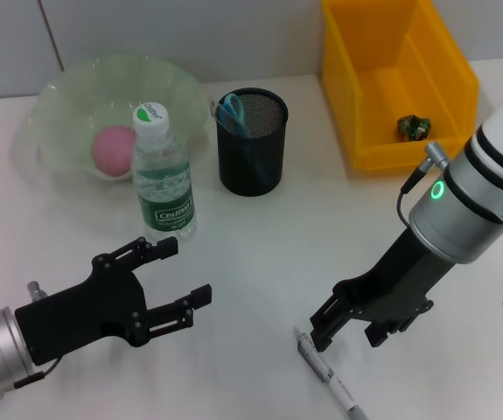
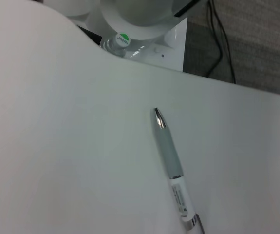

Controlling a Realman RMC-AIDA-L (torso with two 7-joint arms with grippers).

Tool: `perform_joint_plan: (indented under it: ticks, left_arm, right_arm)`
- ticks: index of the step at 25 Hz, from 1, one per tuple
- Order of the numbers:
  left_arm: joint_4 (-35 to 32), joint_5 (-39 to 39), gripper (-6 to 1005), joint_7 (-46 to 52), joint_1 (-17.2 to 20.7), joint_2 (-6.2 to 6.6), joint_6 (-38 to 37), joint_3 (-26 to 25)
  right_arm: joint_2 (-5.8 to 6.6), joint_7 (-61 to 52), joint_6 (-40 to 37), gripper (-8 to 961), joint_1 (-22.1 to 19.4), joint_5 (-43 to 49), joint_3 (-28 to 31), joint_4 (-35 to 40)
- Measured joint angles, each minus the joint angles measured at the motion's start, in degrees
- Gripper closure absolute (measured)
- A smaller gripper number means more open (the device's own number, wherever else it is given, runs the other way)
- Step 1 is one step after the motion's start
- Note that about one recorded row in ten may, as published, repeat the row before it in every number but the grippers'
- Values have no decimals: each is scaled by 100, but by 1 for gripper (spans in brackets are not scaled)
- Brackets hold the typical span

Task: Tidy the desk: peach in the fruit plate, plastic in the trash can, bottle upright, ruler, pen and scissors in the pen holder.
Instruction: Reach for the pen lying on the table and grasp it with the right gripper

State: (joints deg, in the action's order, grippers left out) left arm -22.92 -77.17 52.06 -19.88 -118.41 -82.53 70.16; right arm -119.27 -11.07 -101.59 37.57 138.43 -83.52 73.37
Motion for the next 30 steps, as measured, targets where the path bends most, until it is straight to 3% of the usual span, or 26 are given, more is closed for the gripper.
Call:
perform_joint_plan:
  ticks: [8, 30]
  left_arm:
    - [-9, 0, 167, 26, -96, -4, 54, 30]
    - [-20, 1, 167, 52, -155, -15, 136, 59]
  right_arm:
    - [6, 599, 116, 196, 216, -146, 46, -544]
    - [22, 717, 268, 197, 944, -25, -140, -1618]
